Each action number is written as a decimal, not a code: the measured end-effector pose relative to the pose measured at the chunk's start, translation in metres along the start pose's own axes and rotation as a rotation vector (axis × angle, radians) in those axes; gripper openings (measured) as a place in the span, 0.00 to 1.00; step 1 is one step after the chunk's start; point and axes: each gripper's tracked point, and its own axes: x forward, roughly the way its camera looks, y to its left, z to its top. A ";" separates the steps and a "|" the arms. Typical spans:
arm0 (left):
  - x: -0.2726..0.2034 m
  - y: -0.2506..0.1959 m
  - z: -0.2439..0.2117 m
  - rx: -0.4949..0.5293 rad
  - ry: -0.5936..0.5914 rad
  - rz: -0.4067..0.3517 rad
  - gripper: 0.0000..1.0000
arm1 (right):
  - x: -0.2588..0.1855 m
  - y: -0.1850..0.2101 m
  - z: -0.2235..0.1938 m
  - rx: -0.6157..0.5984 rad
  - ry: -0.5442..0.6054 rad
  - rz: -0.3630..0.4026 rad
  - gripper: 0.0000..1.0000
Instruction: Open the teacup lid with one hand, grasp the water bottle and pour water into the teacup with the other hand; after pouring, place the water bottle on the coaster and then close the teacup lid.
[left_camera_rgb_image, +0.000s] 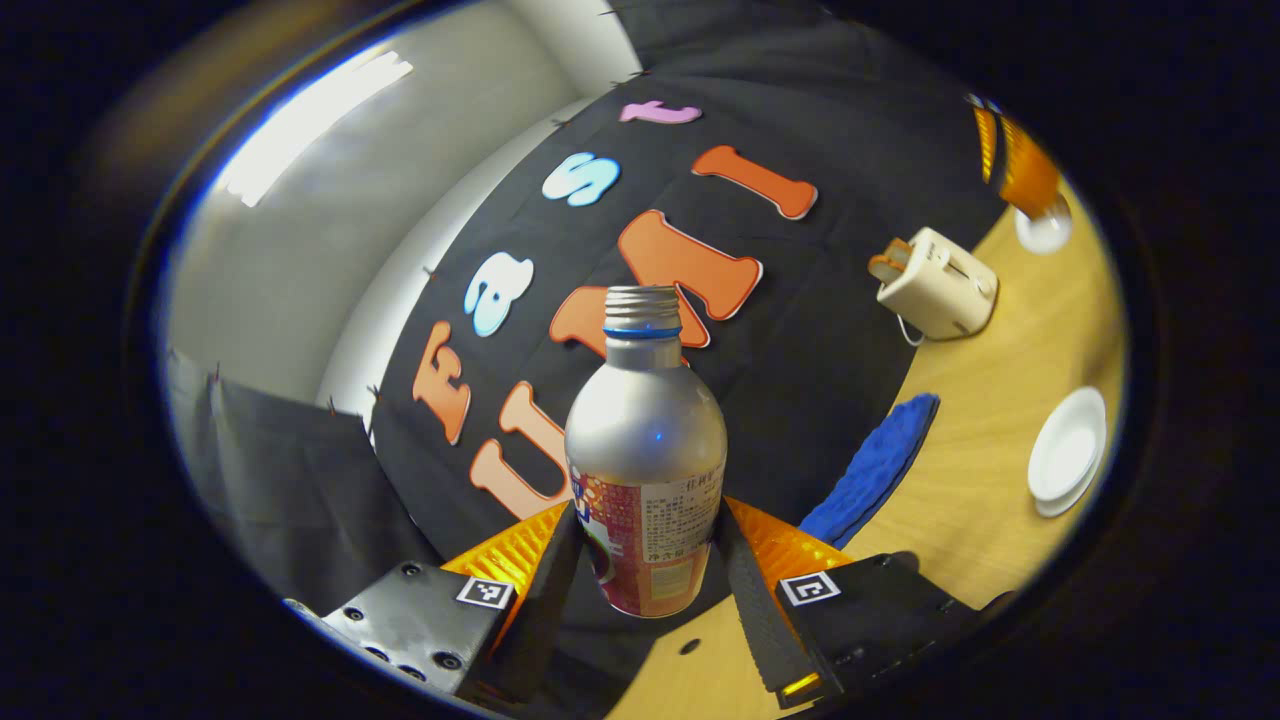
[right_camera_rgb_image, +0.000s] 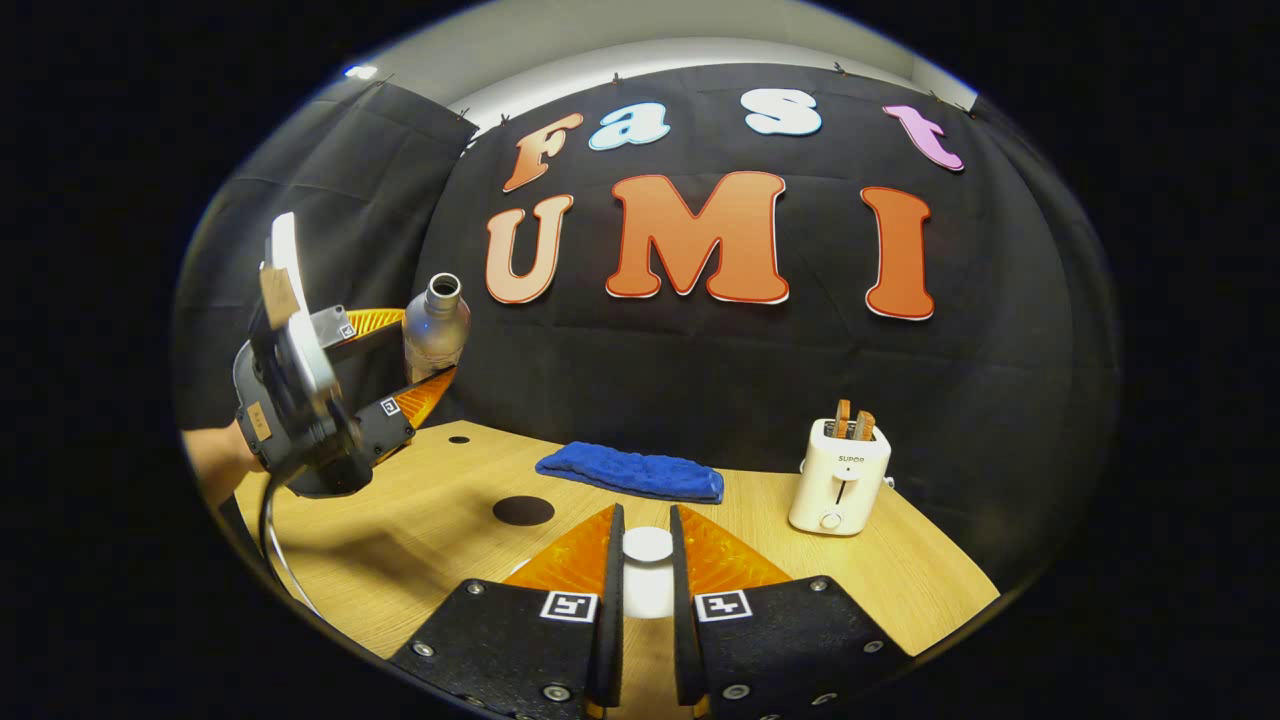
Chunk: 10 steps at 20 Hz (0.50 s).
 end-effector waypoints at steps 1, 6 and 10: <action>0.001 -0.002 -0.006 -0.100 0.015 -0.004 0.81 | 0.001 0.003 0.001 -0.003 0.000 0.001 0.22; 0.017 -0.035 -0.035 -0.508 0.133 -0.094 0.82 | 0.010 0.010 -0.005 -0.010 0.020 0.009 0.22; 0.023 -0.049 -0.058 -0.675 0.215 -0.139 0.77 | 0.016 0.016 -0.012 -0.028 0.039 0.021 0.22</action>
